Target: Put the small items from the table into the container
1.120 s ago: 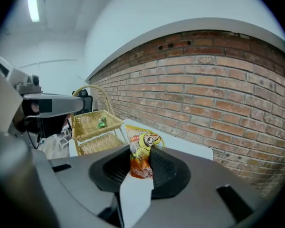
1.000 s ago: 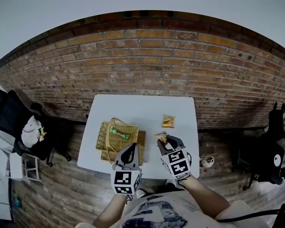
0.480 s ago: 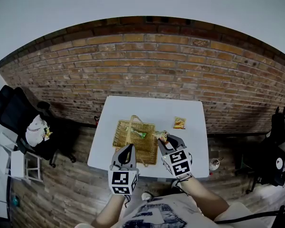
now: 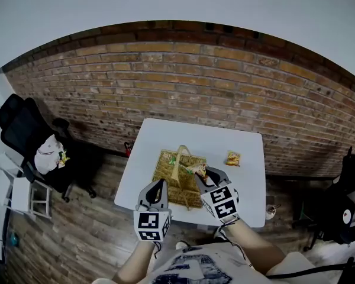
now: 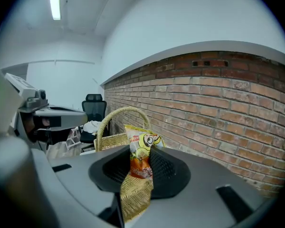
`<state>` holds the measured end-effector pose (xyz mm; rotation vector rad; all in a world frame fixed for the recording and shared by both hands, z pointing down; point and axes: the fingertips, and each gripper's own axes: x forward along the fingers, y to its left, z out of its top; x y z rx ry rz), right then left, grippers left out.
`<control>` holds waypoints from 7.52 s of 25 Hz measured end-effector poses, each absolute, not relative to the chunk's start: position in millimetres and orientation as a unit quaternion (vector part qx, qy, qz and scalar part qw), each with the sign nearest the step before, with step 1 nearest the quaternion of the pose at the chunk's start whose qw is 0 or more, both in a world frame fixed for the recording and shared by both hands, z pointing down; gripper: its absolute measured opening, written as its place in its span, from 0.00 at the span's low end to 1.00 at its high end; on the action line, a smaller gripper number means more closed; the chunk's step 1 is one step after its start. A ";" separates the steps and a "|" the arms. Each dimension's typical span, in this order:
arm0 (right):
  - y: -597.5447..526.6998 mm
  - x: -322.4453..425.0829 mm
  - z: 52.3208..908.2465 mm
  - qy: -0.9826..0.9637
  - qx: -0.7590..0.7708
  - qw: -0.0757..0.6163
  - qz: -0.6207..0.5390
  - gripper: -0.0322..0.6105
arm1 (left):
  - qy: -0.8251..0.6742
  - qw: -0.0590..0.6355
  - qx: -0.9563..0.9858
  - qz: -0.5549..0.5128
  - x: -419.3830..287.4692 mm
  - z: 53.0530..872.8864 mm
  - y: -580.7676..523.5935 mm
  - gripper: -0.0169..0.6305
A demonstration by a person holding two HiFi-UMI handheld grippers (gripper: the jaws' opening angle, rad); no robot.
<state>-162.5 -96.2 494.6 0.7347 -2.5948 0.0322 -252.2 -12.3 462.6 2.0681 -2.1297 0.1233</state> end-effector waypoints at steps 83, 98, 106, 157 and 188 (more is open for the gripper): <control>-92.6 -258.6 537.9 -0.954 0.035 0.296 0.025 0.30 | -0.754 0.119 0.646 0.030 -299.2 480.5 -9.0 0.10; -107.7 -193.7 498.3 -0.957 0.162 0.233 0.058 0.29 | -0.726 0.091 0.680 0.042 -277.5 460.1 -3.4 0.10; -110.0 -134.8 456.2 -0.946 0.281 0.153 0.058 0.19 | -0.713 0.074 0.696 0.045 -257.7 444.4 1.8 0.10; -61.5 -83.3 429.1 -0.934 0.344 0.080 0.051 0.08 | -0.691 0.060 0.720 0.019 -226.7 415.5 17.2 0.10; -229.3 41.9 456.7 -0.933 0.330 0.115 0.092 0.08 | -0.667 0.090 0.739 0.032 -82.6 433.6 -158.4 0.10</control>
